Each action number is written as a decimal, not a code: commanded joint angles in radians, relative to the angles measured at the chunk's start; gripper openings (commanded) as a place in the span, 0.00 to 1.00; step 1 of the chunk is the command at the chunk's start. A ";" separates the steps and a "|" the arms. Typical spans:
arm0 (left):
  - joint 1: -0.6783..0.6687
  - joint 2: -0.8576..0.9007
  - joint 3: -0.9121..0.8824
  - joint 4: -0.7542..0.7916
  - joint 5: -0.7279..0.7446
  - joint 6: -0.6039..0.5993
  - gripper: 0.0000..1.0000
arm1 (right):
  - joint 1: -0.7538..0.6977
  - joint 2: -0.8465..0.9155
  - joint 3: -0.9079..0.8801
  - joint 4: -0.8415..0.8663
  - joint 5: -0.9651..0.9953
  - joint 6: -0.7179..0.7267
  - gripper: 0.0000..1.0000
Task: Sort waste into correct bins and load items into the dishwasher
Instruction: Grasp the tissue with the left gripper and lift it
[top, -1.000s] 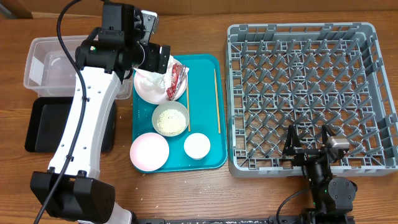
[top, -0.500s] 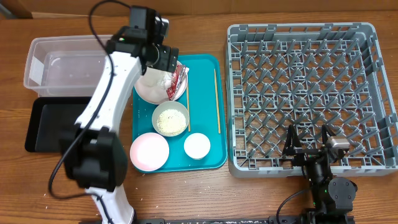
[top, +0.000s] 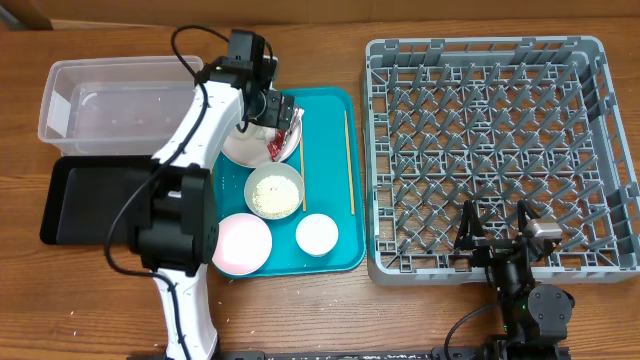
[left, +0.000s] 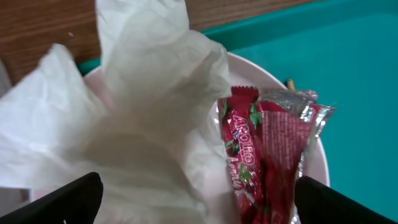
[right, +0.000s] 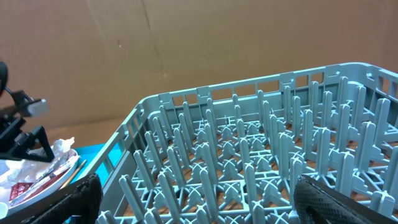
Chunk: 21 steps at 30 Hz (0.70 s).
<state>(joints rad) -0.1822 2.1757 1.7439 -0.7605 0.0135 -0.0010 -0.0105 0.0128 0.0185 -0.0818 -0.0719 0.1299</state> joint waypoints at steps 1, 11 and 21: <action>-0.004 0.041 0.017 0.007 0.023 -0.013 1.00 | 0.006 -0.010 -0.011 0.005 -0.001 -0.003 1.00; -0.010 0.108 0.016 0.014 0.032 0.032 1.00 | 0.006 -0.010 -0.011 0.005 -0.001 -0.003 1.00; -0.010 0.159 0.016 0.006 0.032 0.031 0.79 | 0.006 -0.010 -0.011 0.005 -0.001 -0.003 1.00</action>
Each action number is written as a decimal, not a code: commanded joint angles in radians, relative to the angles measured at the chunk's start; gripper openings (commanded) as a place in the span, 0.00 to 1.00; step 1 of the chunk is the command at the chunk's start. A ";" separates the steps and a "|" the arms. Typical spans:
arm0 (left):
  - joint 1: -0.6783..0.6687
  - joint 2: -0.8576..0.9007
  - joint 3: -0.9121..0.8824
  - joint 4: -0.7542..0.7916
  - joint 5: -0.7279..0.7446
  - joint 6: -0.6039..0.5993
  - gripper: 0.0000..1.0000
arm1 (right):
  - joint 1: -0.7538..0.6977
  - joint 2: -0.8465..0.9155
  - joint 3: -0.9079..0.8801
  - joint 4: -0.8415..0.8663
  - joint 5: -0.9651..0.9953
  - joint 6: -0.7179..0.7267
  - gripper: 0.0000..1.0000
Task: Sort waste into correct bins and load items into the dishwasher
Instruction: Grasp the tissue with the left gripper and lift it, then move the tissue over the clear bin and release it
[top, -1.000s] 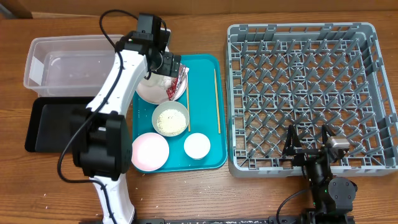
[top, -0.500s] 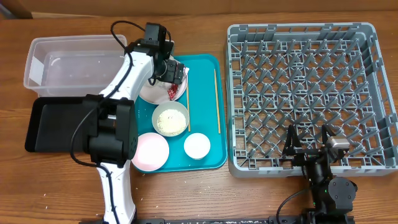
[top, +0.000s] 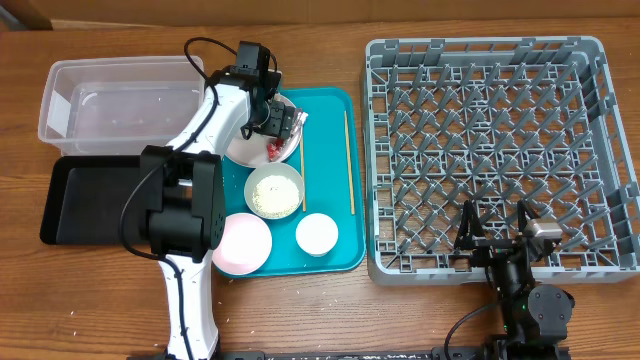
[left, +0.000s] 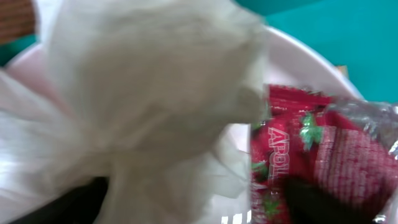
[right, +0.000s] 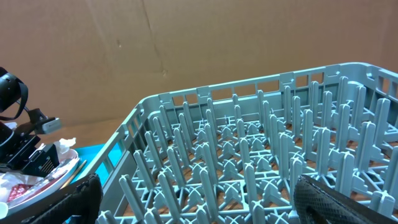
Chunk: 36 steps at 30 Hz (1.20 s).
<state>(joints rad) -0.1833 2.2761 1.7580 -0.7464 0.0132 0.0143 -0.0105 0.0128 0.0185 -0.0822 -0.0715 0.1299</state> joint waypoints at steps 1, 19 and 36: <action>-0.009 0.058 0.002 -0.008 0.032 0.015 0.71 | 0.006 -0.010 -0.011 0.005 -0.001 -0.003 1.00; 0.007 0.009 0.280 -0.265 0.032 -0.068 0.04 | 0.006 -0.010 -0.011 0.005 -0.002 -0.003 1.00; 0.146 -0.006 0.768 -0.783 -0.009 -0.258 0.04 | 0.006 -0.010 -0.011 0.005 -0.002 -0.003 1.00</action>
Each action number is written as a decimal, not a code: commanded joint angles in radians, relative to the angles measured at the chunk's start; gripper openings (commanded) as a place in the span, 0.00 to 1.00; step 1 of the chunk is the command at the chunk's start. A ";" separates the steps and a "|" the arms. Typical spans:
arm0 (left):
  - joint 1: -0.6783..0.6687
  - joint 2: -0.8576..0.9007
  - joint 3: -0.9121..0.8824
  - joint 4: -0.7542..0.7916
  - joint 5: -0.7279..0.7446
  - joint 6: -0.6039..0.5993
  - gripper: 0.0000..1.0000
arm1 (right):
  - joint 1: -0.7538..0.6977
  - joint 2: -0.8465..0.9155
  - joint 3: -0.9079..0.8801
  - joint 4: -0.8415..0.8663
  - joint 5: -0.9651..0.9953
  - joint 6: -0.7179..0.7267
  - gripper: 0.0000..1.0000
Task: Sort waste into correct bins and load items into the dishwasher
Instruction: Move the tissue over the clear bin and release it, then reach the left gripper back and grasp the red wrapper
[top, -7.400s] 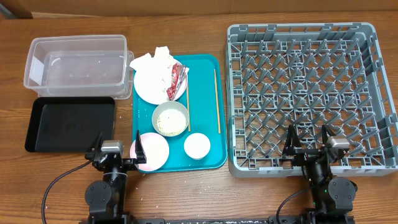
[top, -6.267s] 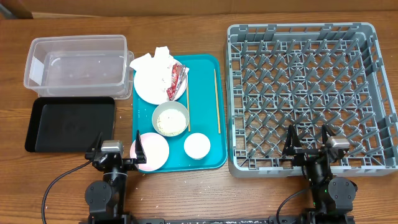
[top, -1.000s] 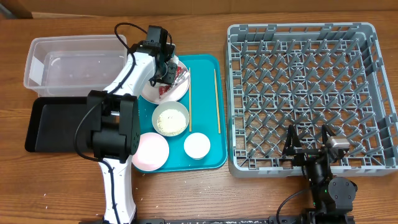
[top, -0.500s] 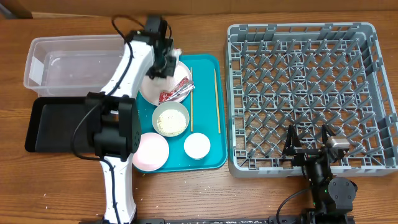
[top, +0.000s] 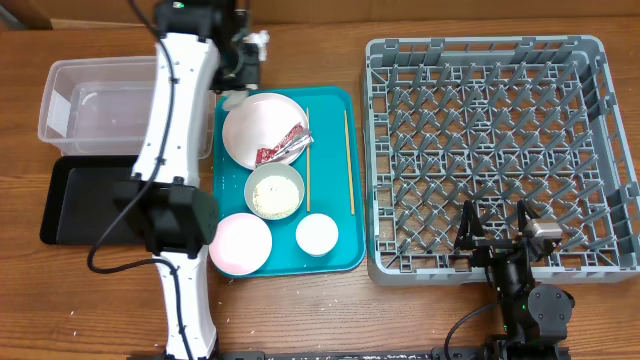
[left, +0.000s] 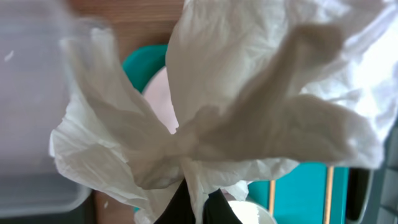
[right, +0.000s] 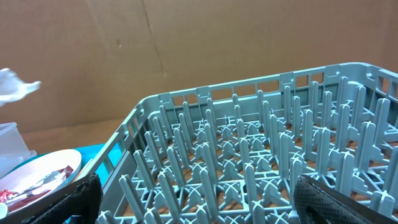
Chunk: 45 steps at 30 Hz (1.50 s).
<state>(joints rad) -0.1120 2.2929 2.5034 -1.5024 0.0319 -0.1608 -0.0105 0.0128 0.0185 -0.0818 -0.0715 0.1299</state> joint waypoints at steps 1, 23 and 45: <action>0.098 -0.023 0.014 -0.034 -0.037 -0.097 0.04 | 0.006 -0.010 -0.011 0.005 -0.002 -0.003 1.00; 0.259 -0.031 -0.159 0.072 -0.037 -0.043 0.97 | 0.006 -0.010 -0.011 0.005 -0.001 -0.003 1.00; -0.097 -0.020 -0.301 0.123 0.168 0.581 1.00 | 0.006 -0.010 -0.011 0.005 -0.001 -0.003 1.00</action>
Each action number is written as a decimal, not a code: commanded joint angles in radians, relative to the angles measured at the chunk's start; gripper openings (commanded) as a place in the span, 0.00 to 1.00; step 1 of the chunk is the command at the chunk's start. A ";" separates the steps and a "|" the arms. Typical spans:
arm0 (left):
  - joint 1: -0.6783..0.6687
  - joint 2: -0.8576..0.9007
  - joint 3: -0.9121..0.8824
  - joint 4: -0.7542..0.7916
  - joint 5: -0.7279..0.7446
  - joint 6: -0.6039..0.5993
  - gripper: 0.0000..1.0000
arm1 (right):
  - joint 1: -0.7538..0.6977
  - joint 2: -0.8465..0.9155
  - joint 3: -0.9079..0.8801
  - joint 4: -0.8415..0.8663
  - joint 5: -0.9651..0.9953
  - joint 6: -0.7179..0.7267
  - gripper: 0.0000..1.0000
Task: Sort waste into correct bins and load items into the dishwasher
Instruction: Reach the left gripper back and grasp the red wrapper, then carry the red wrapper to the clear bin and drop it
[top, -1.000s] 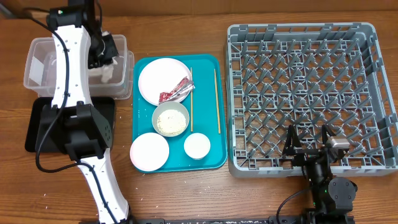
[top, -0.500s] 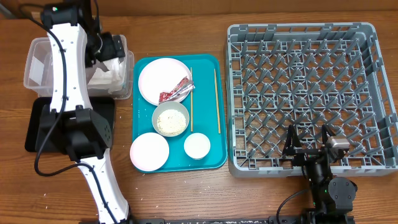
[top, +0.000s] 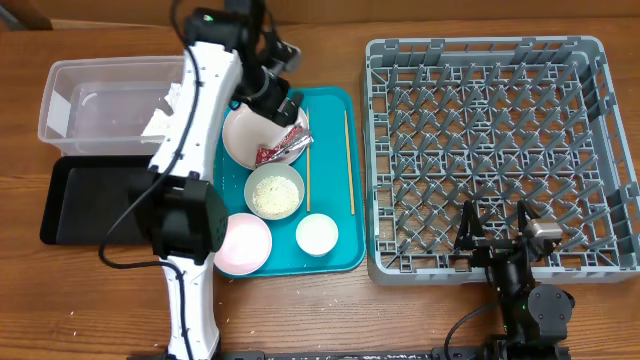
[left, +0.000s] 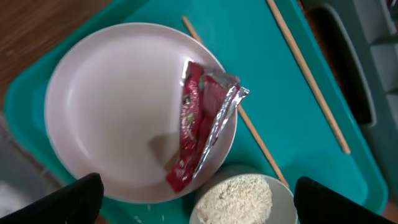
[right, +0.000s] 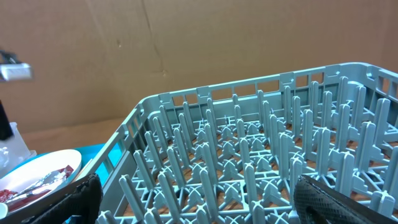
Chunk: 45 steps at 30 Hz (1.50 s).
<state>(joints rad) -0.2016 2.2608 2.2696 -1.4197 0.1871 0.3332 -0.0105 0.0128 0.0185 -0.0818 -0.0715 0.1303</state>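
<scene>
On the white plate (left: 124, 112) lies a red foil wrapper (left: 202, 124), also seen from above as the wrapper (top: 281, 151). My left gripper (left: 199, 208) hangs open over the plate and the bowl of rice (left: 239, 199), holding nothing. A crumpled white tissue (top: 160, 115) lies in the clear bin (top: 70, 110). My right gripper (right: 205, 202) rests open at the near edge of the grey dish rack (right: 249, 155), empty.
The teal tray (top: 335, 110) also carries two chopsticks (top: 348, 160), a pink plate (top: 242, 243) and a small white cup (top: 317, 234). A black bin (top: 90, 195) sits in front of the clear bin. The rack (top: 500, 150) fills the right side.
My left gripper held the tissue high at the tray's back left corner. It is now open over the plate, and the tissue lies in the clear bin. The right arm has not moved.
My left gripper stood open over the tissue and wrapper on the plate, then closer on the tissue. Then it held the tissue up near the clear bin, leaving the wrapper on the plate. Now the tissue is in that bin and the gripper is back, open.
</scene>
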 joint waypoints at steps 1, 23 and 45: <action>-0.012 0.012 -0.097 0.069 0.013 0.092 1.00 | 0.006 -0.010 -0.011 0.005 -0.001 -0.004 1.00; -0.028 0.017 -0.417 0.372 -0.005 0.192 0.83 | 0.006 -0.010 -0.011 0.005 -0.002 -0.004 1.00; -0.024 0.080 -0.324 0.380 -0.105 0.071 0.04 | 0.006 -0.010 -0.011 0.005 -0.001 -0.004 1.00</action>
<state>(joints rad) -0.2230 2.3154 1.8648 -0.9962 0.1383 0.4736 -0.0105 0.0128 0.0185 -0.0818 -0.0715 0.1299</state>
